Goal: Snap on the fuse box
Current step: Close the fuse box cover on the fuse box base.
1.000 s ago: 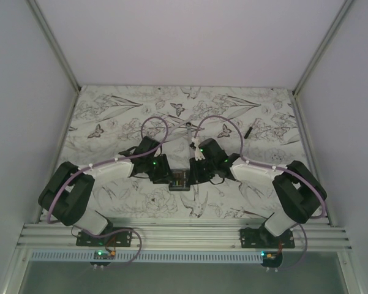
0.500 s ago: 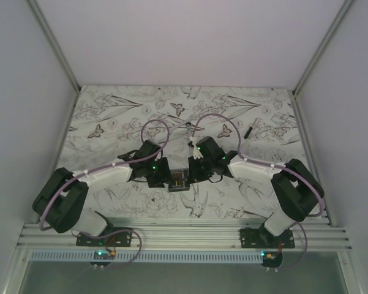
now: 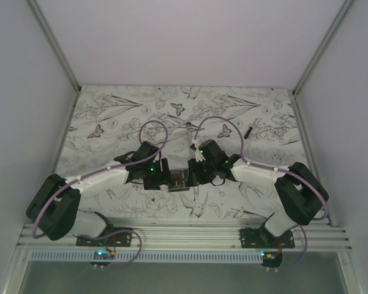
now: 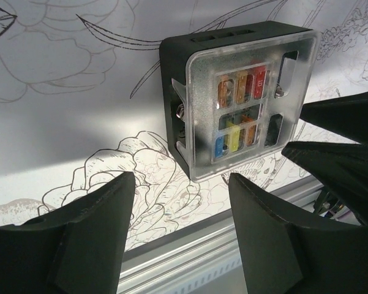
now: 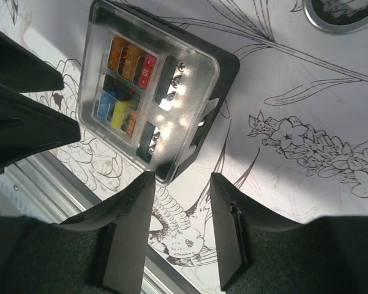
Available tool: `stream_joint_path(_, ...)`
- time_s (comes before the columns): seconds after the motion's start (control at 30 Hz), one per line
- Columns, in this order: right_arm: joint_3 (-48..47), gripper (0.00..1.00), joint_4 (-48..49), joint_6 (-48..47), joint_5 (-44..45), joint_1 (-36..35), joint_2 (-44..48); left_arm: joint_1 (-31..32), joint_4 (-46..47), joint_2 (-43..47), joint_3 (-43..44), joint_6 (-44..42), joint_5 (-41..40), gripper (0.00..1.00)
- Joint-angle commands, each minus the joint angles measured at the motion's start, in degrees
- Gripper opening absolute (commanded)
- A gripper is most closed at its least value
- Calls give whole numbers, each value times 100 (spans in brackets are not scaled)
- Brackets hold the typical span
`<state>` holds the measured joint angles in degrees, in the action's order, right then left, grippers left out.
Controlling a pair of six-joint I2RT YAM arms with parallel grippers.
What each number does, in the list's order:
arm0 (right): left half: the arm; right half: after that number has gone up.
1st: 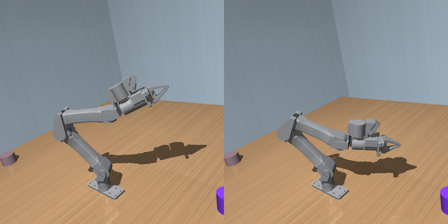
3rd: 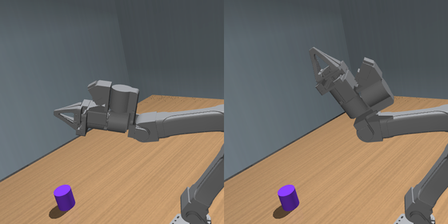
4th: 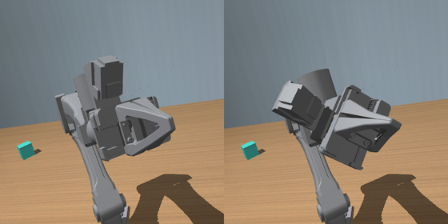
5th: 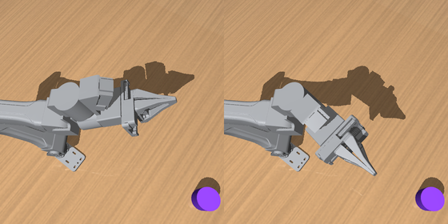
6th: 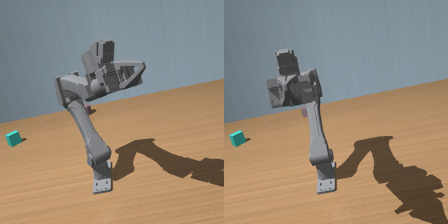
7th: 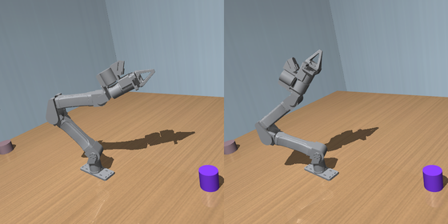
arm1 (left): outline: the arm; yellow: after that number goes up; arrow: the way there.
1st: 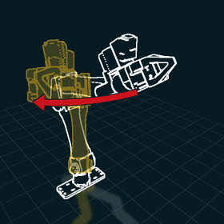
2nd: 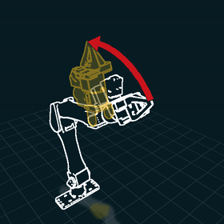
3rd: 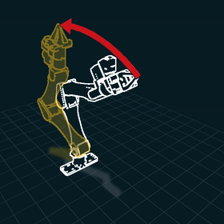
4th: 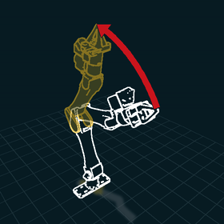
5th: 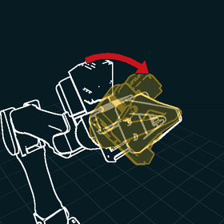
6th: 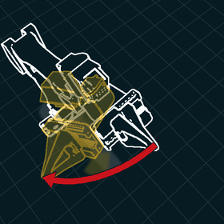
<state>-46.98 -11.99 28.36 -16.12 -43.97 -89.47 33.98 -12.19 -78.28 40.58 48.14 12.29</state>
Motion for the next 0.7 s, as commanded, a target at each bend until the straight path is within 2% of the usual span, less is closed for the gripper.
stream_joint_path(0.0, -11, 49, 352, 143, -211, -60, 12, 86, -213, -214, 126, -94, -20, 65)
stream_joint_path(0.23, -123, 48, 422, 132, -333, -68, -294, 194, -198, -506, 359, -138, -75, 61)
stream_joint_path(0.67, -325, 41, -80, -66, -192, -201, -794, 308, -185, -864, 253, -64, -25, 42)
